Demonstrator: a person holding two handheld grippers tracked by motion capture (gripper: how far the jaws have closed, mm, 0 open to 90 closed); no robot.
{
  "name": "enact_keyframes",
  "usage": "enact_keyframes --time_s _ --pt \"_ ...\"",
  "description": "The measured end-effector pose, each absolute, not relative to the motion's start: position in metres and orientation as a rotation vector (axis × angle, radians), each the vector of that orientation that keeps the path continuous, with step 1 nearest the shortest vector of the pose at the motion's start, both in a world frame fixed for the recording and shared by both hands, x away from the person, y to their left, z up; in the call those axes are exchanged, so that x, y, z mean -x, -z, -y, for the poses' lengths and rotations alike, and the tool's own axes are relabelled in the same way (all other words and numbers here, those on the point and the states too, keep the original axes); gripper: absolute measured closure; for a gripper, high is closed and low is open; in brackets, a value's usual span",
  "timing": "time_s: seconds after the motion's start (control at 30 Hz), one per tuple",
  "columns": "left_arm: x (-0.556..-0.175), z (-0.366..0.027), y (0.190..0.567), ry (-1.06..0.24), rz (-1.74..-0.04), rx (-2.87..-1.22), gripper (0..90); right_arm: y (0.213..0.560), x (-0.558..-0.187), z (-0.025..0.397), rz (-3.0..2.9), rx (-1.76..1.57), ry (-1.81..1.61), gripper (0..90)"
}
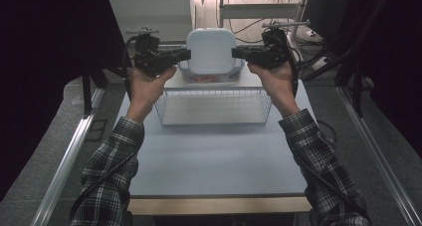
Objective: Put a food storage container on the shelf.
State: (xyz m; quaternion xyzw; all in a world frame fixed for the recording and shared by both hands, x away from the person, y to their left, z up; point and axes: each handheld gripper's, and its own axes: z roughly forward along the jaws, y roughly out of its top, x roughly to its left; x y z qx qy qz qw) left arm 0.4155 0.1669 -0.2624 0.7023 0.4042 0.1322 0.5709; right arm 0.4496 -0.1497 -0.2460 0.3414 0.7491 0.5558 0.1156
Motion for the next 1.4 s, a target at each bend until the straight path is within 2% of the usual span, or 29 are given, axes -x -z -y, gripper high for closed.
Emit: enact_keyframes --time_s 0.13,0.33,0.47,0.6,0.87,1.13,1.3,1.4 --pt "-0.420 -0.167 0.264 -0.301 -0.950 -1.639 76.0 0.245 -0.454 0.147 -2.199 -0.999 -1.600 73.8" --pt "-0.424 -0.163 0.267 -0.320 -0.953 -1.644 66.3 0.246 -0.456 0.139 -2.208 -0.968 -1.542 65.2" --pt "-0.427 -0.163 0.267 -0.332 -0.955 -1.642 64.6 0.248 -0.462 0.138 -2.219 -0.979 -1.544 63.4" --pt "-0.432 -0.160 0.268 -0.350 -0.964 -1.649 59.1 0.251 -0.466 0.137 -2.234 -0.981 -1.531 61.1" --pt "-0.444 -0.158 0.266 -0.352 -0.986 -1.654 55.8 0.250 -0.475 0.136 -2.238 -1.000 -1.544 57.9" --pt "-0.455 -0.158 0.264 -0.380 -1.022 -1.651 45.2 0.247 -0.483 0.132 -2.214 -1.030 -1.539 48.8" --pt "-0.461 -0.157 0.265 -0.398 -1.024 -1.632 36.9 0.247 -0.488 0.131 -2.157 -1.037 -1.539 47.2" --pt "-0.465 -0.156 0.262 -0.423 -1.038 -1.636 36.2 0.247 -0.492 0.130 -2.133 -1.074 -1.566 47.8"
